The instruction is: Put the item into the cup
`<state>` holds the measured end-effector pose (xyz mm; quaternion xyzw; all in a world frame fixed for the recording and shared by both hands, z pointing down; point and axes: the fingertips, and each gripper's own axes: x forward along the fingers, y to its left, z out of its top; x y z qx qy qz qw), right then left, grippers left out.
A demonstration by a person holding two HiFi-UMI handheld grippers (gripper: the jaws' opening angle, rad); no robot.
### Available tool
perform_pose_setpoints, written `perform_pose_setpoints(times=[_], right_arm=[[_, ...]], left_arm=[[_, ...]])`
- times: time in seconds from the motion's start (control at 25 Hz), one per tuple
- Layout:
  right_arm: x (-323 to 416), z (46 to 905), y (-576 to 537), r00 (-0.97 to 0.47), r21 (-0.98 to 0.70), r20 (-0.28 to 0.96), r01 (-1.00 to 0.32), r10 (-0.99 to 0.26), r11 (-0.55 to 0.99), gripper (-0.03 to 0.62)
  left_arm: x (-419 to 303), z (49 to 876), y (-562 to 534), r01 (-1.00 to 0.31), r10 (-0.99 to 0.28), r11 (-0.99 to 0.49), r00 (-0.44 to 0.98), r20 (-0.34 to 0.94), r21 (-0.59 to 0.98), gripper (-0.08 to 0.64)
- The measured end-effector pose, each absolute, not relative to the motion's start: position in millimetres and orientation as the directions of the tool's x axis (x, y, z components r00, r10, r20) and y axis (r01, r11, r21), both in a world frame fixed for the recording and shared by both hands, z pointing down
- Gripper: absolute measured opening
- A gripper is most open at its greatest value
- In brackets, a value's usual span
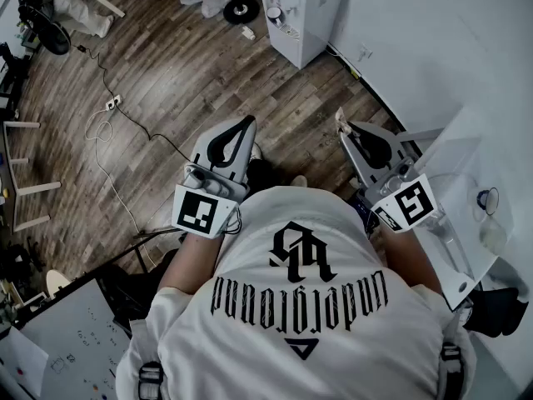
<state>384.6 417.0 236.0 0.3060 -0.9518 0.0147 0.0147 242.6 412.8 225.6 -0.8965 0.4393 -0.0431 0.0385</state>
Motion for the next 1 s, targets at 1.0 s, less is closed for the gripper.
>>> perform_pose_setpoints(times=[1.0], right_arm=[[337.4,243.6,345.1,-0.820,-0.025,0.040,-0.572,-0.571,0.820,0.049]], left_arm=[[206.3,234.3,340.0,-0.774,-0.779,-0.627,0.625,0.046,-0.089,0.007]])
